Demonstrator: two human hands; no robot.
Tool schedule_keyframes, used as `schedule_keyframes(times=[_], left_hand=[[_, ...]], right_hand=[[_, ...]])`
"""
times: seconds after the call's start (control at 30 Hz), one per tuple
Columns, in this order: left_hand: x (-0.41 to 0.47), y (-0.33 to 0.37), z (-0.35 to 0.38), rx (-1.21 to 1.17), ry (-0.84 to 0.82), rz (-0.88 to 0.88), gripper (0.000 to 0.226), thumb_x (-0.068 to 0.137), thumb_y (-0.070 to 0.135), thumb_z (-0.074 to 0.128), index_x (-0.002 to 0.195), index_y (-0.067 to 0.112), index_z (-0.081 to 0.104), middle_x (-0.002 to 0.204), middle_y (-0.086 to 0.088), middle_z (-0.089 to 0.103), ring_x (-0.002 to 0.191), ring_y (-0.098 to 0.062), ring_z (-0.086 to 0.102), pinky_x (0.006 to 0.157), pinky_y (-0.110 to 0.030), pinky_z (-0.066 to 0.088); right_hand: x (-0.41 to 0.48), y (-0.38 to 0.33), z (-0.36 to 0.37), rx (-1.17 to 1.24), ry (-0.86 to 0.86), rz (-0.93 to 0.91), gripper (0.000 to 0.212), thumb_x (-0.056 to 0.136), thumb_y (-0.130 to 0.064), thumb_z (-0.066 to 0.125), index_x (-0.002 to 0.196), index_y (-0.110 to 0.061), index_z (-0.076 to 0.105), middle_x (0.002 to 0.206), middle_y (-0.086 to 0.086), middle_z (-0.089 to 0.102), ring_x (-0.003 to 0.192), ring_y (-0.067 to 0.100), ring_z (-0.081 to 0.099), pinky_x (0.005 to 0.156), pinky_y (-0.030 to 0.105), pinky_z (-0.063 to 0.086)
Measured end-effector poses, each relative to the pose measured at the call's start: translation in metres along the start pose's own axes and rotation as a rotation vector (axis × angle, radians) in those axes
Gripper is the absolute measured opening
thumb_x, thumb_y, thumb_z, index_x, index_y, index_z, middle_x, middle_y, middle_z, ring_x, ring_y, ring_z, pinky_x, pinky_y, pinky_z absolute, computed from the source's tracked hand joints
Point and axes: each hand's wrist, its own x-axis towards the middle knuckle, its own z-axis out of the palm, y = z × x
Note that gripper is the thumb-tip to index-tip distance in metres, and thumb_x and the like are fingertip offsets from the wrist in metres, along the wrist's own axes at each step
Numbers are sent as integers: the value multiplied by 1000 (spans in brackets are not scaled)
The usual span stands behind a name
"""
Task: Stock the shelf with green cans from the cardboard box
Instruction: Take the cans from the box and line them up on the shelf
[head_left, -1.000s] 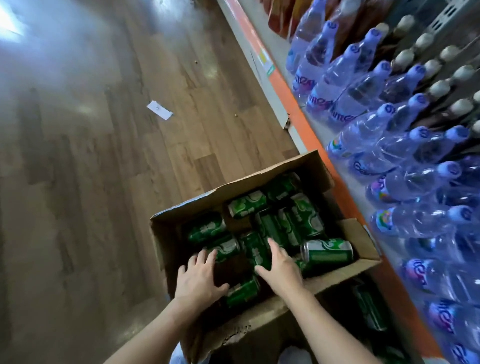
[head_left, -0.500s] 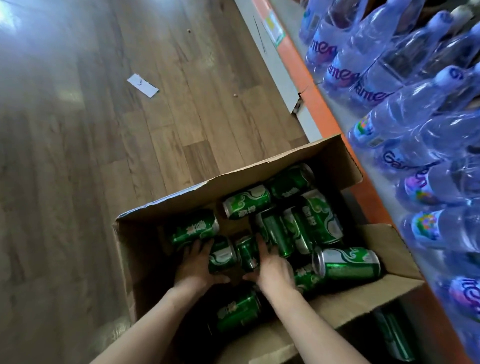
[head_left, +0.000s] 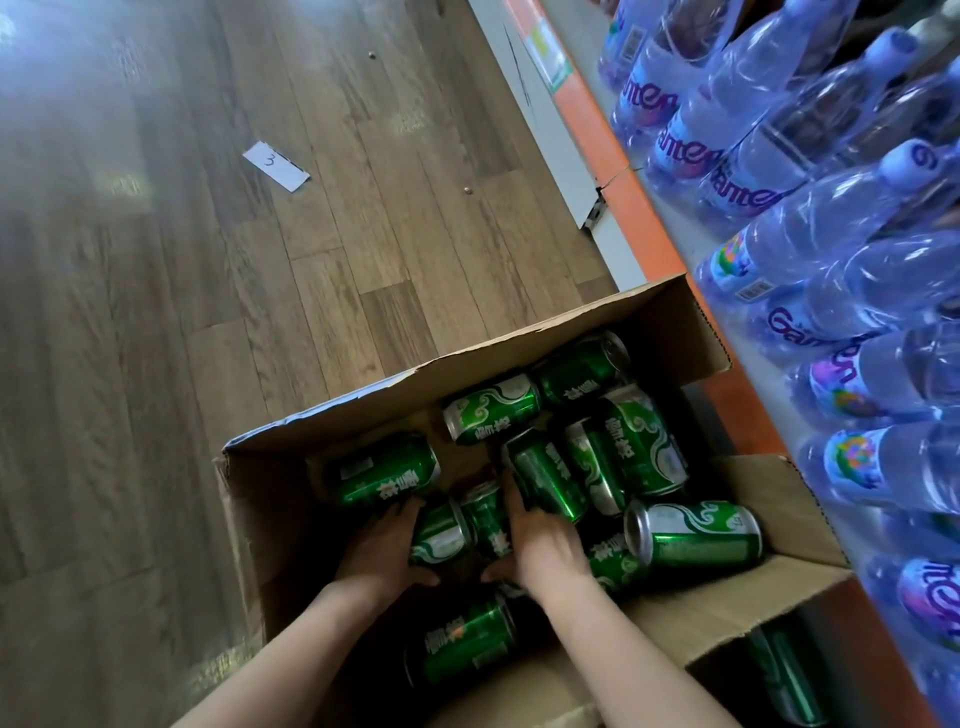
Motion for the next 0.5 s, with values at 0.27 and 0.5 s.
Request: schedule_keyframes(times=[0.27,0.5], left_hand=[[-1,-4,1,36,-47,-6,97,72,33,77,147,26,15,153,-6,15,140,-26,24,111,-31,26],[-18,-1,-17,44,26,-3,95,70,33,77,145,26,20,148,-7,25,131,-26,39,105,-30,38]], right_hand=[[-3,9,23,216,45,1,109,79,-47,69,149,-30,-13,127,10,56,113,28,57,90,34,46],[-11,15,16,362,34,36,100,70,-42,77,147,-23,16,131,9,52,117,29,54,94,33,46]])
